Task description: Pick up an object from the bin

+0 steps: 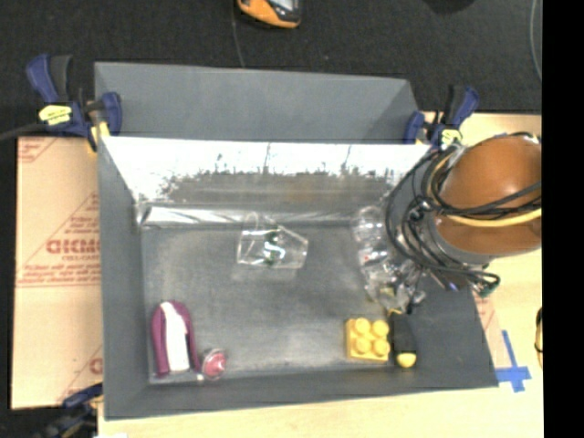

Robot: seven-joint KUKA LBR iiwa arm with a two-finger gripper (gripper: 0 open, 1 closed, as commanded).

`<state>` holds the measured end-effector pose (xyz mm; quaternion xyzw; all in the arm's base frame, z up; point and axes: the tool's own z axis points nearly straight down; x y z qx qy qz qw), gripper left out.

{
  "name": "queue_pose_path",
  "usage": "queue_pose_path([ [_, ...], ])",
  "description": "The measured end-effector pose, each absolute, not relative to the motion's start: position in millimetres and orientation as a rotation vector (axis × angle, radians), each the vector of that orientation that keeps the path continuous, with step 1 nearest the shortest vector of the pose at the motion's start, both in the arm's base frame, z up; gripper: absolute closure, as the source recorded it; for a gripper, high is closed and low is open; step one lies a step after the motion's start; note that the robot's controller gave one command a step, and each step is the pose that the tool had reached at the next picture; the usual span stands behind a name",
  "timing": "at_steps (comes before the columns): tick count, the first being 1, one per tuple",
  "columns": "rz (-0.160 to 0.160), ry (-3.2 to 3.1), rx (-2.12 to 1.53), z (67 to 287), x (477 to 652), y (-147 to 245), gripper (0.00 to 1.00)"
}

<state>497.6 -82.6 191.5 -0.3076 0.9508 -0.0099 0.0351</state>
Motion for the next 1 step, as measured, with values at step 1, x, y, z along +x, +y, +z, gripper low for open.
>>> queue_pose_path([
  [1,-0.034,2.919,-0.936,208.5,499.2,-83.2,1.00],
])
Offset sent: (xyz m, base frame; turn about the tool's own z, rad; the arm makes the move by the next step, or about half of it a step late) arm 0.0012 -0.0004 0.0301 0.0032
